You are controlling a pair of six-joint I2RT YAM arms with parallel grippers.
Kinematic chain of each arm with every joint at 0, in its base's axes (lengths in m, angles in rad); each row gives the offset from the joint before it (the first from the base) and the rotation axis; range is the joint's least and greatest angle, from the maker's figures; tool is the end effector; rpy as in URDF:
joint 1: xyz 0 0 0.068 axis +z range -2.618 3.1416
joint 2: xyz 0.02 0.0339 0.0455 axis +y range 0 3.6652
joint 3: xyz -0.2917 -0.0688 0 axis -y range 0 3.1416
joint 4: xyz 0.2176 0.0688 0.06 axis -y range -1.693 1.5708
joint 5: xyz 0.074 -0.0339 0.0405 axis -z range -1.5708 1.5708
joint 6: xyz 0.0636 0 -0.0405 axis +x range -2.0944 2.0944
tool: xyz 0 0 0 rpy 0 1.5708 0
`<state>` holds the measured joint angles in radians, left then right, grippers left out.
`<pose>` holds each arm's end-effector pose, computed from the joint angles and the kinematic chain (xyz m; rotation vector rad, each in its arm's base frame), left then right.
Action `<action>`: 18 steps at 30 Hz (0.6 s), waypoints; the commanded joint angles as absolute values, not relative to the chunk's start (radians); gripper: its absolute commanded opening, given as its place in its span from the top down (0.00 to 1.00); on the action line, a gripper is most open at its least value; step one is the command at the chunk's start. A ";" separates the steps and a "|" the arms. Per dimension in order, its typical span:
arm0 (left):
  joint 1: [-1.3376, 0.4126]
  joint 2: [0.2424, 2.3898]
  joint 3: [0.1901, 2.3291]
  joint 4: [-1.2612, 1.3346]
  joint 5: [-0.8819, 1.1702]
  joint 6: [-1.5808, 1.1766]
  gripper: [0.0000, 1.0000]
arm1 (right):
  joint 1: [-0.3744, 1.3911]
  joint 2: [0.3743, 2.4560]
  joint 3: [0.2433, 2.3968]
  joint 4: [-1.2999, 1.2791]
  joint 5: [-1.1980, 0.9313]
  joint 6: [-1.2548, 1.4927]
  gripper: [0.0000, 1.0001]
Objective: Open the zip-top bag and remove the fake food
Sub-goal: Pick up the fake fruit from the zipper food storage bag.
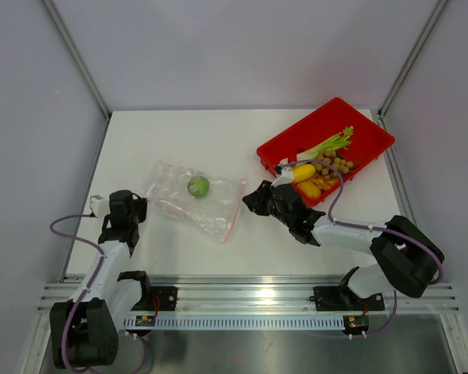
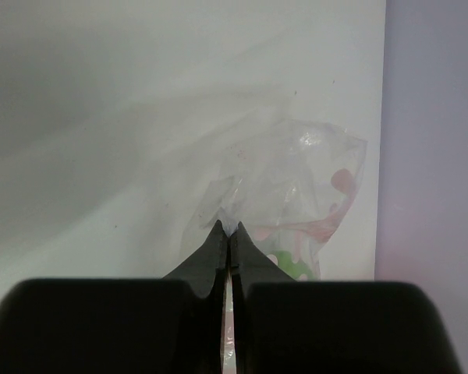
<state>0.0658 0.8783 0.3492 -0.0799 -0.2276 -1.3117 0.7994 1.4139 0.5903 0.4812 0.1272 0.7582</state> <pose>0.1621 0.0251 0.2022 -1.4967 1.6120 -0.4646 0.2117 0.2062 0.2367 0.0491 2.0218 0.9092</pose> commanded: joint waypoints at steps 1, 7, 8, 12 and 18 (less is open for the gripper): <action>0.071 0.870 0.354 -0.069 -0.259 -1.308 1.00 | 0.801 1.434 0.649 0.396 0.212 0.805 0.73; 0.071 0.825 0.342 -0.060 -0.239 -1.315 1.00 | 0.802 1.557 0.681 0.391 0.134 0.833 0.81; 0.071 0.818 0.334 -0.040 -0.235 -1.319 1.00 | 0.801 1.577 0.683 0.403 0.121 0.844 0.82; 0.069 0.787 0.337 -0.040 -0.221 -1.324 1.00 | 0.801 1.657 0.683 0.472 0.060 0.862 0.83; 0.069 0.793 0.344 -0.040 -0.204 -1.330 1.00 | 0.804 1.721 0.698 0.541 0.005 0.870 0.82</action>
<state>0.0658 0.7979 0.3435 -0.0772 -0.2199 -1.3190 0.7994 1.7157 0.6548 0.4355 0.0418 0.8555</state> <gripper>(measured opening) 0.005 0.174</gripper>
